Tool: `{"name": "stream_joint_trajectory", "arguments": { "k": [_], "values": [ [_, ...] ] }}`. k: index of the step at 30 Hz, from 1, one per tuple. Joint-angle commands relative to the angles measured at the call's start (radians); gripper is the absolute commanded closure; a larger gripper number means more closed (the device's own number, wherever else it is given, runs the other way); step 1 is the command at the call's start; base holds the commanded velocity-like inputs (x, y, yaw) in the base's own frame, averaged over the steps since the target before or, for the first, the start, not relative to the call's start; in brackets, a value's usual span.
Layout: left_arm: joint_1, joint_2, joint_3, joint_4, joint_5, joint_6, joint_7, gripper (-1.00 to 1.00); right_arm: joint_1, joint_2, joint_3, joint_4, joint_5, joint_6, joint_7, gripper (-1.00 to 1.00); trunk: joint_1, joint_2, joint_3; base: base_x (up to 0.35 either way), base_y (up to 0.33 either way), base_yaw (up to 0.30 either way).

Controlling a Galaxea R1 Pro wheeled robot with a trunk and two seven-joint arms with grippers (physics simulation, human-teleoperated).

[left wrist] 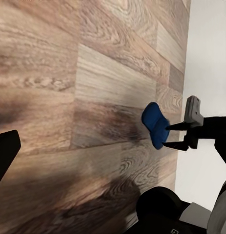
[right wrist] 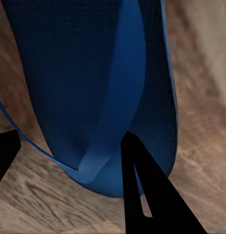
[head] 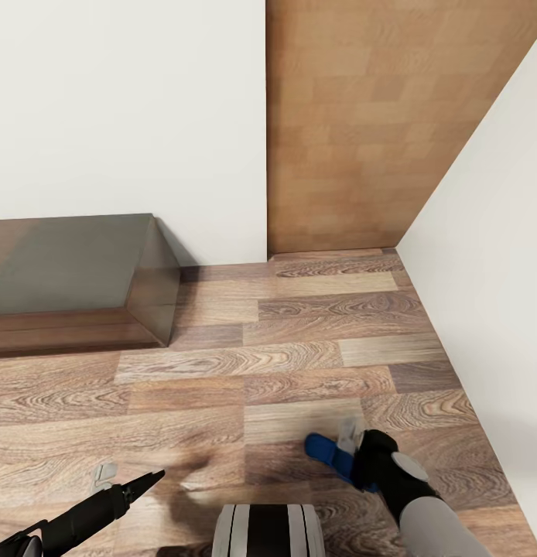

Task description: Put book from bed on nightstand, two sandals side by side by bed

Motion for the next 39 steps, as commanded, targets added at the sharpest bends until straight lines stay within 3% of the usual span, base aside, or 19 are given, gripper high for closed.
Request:
{"name": "stream_joint_trajectory", "arguments": {
  "k": [1, 4, 8, 11, 14, 17, 18, 20, 21, 22, 23, 26, 29, 31, 34, 37, 39],
  "values": [
    [0.000, 0.000, 0.001, 0.000, 0.004, 0.010, -0.002, -1.00, 0.000, 0.001, -0.035, -0.013, -0.032, 0.002, 0.012, 1.00, 0.000, 0.000, -0.001, 0.000, 0.000, 0.000],
    [0.000, 0.001, 0.005, 0.001, 0.005, 0.010, -0.002, -1.00, 0.000, 0.000, -0.103, -0.041, -0.160, 0.001, 0.014, 1.00, 0.000, 0.000, -0.001, 0.000, 0.000, 0.000],
    [0.000, 0.001, 0.005, 0.000, 0.005, 0.011, -0.003, -1.00, 0.000, 0.000, -0.121, -0.049, -0.270, 0.001, 0.014, 1.00, -0.002, 0.001, 0.015, 0.000, 0.000, 0.000],
    [0.000, 0.002, 0.004, 0.000, 0.006, 0.011, -0.002, -1.00, 0.000, 0.000, -0.124, -0.052, -0.321, 0.001, 0.015, 1.00, -0.003, 0.001, 0.026, 0.000, 0.000, 0.000],
    [0.000, 0.002, 0.004, 0.000, 0.006, 0.011, -0.002, -1.00, 0.000, -0.001, -0.125, -0.065, -0.346, 0.001, 0.016, 1.00, -0.005, 0.002, 0.038, 0.000, 0.000, 0.000],
    [0.000, 0.003, 0.003, 0.000, 0.005, 0.011, -0.001, -1.00, 0.001, -0.004, -0.139, -0.152, -0.407, 0.006, 0.020, 1.00, -0.006, 0.003, 0.050, 0.000, 0.000, 0.000],
    [0.000, 0.003, 0.002, 0.000, 0.003, 0.011, -0.001, -1.00, 0.001, -0.009, -0.152, -0.185, -0.447, 0.007, 0.033, 1.00, -0.006, 0.003, 0.053, 0.000, 0.000, 0.000],
    [0.000, 0.003, 0.002, 0.001, -0.011, 0.010, 0.000, -1.00, 0.001, -0.050, -0.195, -0.226, -0.546, 0.008, 0.097, 1.00, -0.007, 0.003, 0.061, 0.000, 0.000, 0.000],
    [0.000, 0.003, 0.002, 0.001, -0.025, 0.010, 0.000, -1.00, 0.001, -0.085, -0.224, -0.236, -0.600, 0.008, 0.142, 1.00, -0.008, 0.004, 0.065, 0.000, 0.000, 0.000],
    [0.000, 0.003, 0.004, 0.001, -0.051, 0.010, 0.000, -1.00, 0.002, -0.144, -0.263, -0.243, -0.677, 0.008, 0.211, 1.00, -0.008, 0.004, 0.069, 0.000, 0.000, 0.000],
    [0.000, 0.003, 0.005, 0.002, -0.067, 0.010, 0.000, -1.00, 0.003, -0.181, -0.282, -0.245, -0.725, 0.008, 0.255, 1.00, -0.009, 0.004, 0.073, 0.000, 0.000, 0.000],
    [0.000, 0.003, 0.005, 0.006, -0.091, 0.009, 0.000, -1.00, 0.007, -0.248, -0.306, -0.247, -0.812, 0.008, 0.351, 1.00, -0.010, 0.005, 0.084, 0.000, 0.000, 0.000],
    [0.001, 0.002, 0.004, 0.037, -0.106, -0.014, 0.000, -1.00, 0.012, -0.271, -0.314, -0.247, -0.851, 0.008, 0.400, 1.00, -0.011, 0.006, 0.096, 0.000, 0.000, 0.000],
    [0.002, 0.002, 0.002, 0.080, -0.122, -0.086, 0.000, -1.00, 0.039, -0.284, -0.324, -0.200, -0.875, 0.005, 0.452, 1.00, -0.012, 0.006, 0.104, 0.000, 0.000, 0.000],
    [0.003, 0.002, 0.003, 0.093, -0.126, -0.113, 0.000, -1.00, 0.061, -0.304, -0.346, -0.101, -0.888, 0.001, 0.496, 1.00, -0.014, 0.007, 0.115, 0.000, 0.000, 0.000],
    [0.003, 0.005, 0.006, 0.118, -0.127, -0.125, 0.001, -1.00, 0.070, -0.376, -0.392, 0.058, -0.941, -0.016, 0.531, 1.00, -0.015, 0.007, 0.127, 0.000, 0.000, 0.000],
    [0.003, 0.005, 0.007, 0.125, -0.127, -0.127, 0.002, -1.00, 0.071, -0.392, -0.399, 0.125, -0.970, -0.039, 0.536, 1.00, -0.016, 0.008, 0.135, 0.000, 0.000, 0.000]
  ]
}}
